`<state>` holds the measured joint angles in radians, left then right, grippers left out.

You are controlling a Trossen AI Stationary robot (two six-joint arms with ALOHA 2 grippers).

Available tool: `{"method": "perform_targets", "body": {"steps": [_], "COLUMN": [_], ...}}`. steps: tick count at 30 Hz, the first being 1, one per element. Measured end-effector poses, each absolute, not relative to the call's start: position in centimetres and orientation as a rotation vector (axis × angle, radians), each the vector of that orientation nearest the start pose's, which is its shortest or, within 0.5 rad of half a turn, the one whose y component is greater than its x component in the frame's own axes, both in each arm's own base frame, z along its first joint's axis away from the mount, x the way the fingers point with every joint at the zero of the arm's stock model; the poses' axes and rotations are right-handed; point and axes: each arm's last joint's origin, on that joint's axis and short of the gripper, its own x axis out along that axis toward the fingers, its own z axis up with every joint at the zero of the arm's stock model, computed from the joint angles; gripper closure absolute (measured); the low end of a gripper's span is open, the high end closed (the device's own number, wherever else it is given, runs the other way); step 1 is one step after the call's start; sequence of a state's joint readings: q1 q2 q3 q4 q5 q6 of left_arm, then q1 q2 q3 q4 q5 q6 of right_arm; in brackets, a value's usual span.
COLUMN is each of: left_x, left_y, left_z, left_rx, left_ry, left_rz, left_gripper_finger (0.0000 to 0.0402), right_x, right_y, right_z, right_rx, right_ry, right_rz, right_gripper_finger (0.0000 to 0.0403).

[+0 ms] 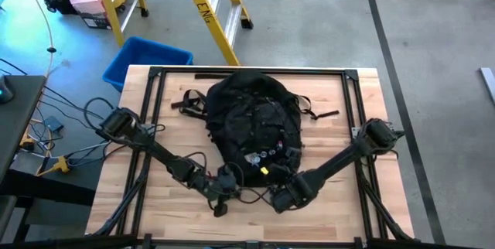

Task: Unpack backpack
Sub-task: Open the black backpack

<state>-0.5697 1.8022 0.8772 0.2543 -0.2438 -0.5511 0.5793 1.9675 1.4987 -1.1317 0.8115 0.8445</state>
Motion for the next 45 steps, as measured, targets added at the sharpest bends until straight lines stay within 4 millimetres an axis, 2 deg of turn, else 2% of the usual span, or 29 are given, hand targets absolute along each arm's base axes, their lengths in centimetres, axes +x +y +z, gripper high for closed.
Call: {"method": "perform_targets", "body": {"steps": [4, 7, 12, 15, 18, 22, 24, 29, 33, 39, 42, 45], "left_x": [30.3, 30.4, 30.6, 30.7, 31.3, 32.8, 33.5, 34.6, 35.0, 34.8, 34.6, 34.1], "left_y": [-18.7, -19.0, -19.4, -19.5, -19.3, -18.5, -18.2, -17.3, -16.6, -16.8, -17.2, -17.8], "left_z": [15.0, 15.2, 15.7, 16.0, 16.6, 17.9, 18.7, 20.0, 20.1, 20.0, 19.8, 19.7], "left_rx": [-0.263, -0.252, -0.244, -0.246, -0.243, -0.217, -0.193, -0.129, -0.117, -0.182, -0.250, -0.292], "left_ry": [0.650, 0.641, 0.623, 0.609, 0.581, 0.540, 0.528, 0.570, 0.590, 0.647, 0.693, 0.740], "left_rz": [-0.135, -0.145, -0.155, -0.148, -0.115, -0.096, -0.087, -0.062, -0.041, -0.104, -0.178, -0.219], "left_gripper_finger": [0.0401, 0.0401, 0.0401, 0.0401, 0.0401, 0.0401, 0.0401, 0.0401, 0.0401, 0.0401, 0.0401, 0.0401], "right_x": [31.2, 30.7, 28.8, 27.4, 26.2, 24.9, 24.7, 24.5, 24.1, 24.1, 25.5, 27.7], "right_y": [19.9, 21.6, 24.1, 24.0, 23.0, 21.1, 20.8, 21.2, 22.4, 25.8, 27.4, 28.4], "right_z": [22.2, 22.9, 21.7, 20.1, 19.4, 20.0, 20.5, 21.1, 22.0, 23.2, 22.8, 21.4], "right_rx": [-0.292, -0.347, -0.543, -0.604, -0.619, -0.535, -0.476, -0.449, -0.464, -0.531, -0.570, -0.647], "right_ry": [0.942, 0.915, 0.976, 0.934, 0.902, 0.932, 0.946, 0.951, 0.927, 0.641, 0.517, 0.533], "right_rz": [-0.629, -0.552, -0.344, -0.410, -0.531, -0.737, -0.800, -0.779, -0.723, -0.572, -0.508, -0.406], "right_gripper_finger": [0.0299, 0.0266, 0.0240, 0.0239, 0.0238, 0.0238, 0.0238, 0.0233, 0.0207, 0.0152, 0.0138, 0.0135]}}
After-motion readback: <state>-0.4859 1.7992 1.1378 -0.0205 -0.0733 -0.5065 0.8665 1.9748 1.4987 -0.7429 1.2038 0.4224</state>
